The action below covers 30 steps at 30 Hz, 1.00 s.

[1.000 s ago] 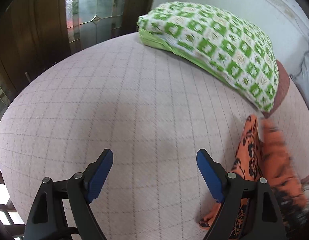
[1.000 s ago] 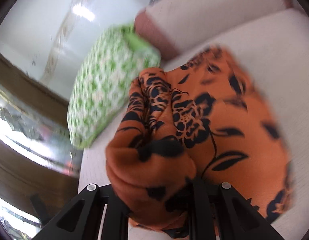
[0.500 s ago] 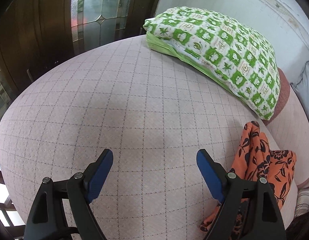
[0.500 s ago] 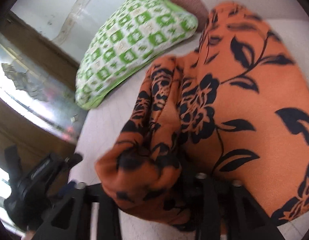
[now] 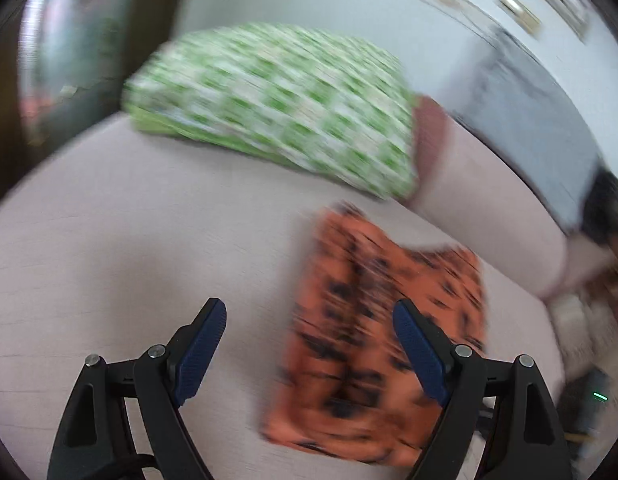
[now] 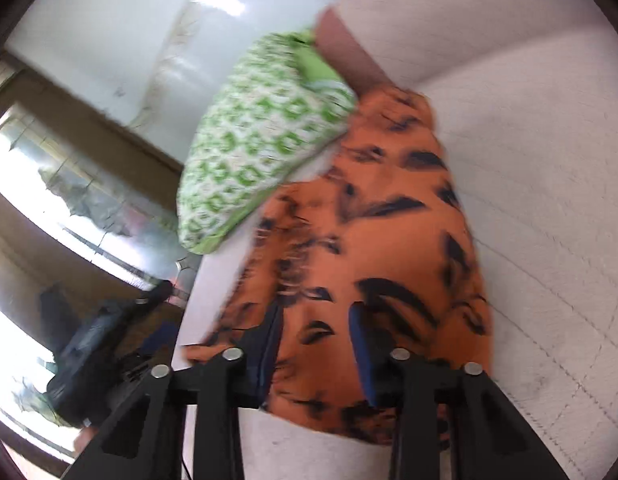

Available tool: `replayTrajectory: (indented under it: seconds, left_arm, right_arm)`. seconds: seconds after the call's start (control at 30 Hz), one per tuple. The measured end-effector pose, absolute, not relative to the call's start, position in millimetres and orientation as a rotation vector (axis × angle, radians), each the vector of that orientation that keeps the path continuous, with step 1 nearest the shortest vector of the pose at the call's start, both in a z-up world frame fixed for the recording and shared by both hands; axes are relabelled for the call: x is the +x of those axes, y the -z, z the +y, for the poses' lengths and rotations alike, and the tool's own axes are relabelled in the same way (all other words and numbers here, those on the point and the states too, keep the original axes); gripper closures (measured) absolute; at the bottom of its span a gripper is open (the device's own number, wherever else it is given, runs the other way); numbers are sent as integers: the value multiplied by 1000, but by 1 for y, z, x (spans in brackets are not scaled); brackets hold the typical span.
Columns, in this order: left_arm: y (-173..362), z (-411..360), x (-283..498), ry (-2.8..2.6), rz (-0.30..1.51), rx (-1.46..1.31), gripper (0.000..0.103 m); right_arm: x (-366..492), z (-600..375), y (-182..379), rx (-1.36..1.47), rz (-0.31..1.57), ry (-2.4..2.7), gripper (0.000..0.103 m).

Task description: Fold small clothes

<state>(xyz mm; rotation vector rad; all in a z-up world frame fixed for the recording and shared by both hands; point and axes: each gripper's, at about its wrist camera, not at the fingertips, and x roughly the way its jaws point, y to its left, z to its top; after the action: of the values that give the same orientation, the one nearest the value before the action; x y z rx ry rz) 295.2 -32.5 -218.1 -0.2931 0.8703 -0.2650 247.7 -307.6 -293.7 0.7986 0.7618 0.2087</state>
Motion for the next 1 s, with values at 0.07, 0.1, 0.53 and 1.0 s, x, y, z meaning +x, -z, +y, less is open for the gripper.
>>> replayTrajectory:
  seconds: [0.07, 0.1, 0.53, 1.0]
  left_arm:
    - [242, -56, 301, 266, 975, -216, 17]
    - [252, -62, 304, 246, 1014, -176, 17]
    - [293, -42, 329, 203, 1180, -285, 14]
    - [280, -34, 325, 255, 1169, -208, 12]
  right_arm:
    - [249, -309, 316, 818, 819, -195, 85]
    - [251, -309, 324, 821, 828, -187, 92]
    - [340, -314, 270, 702, 804, -116, 89]
    - [388, -272, 258, 601, 912, -267, 88]
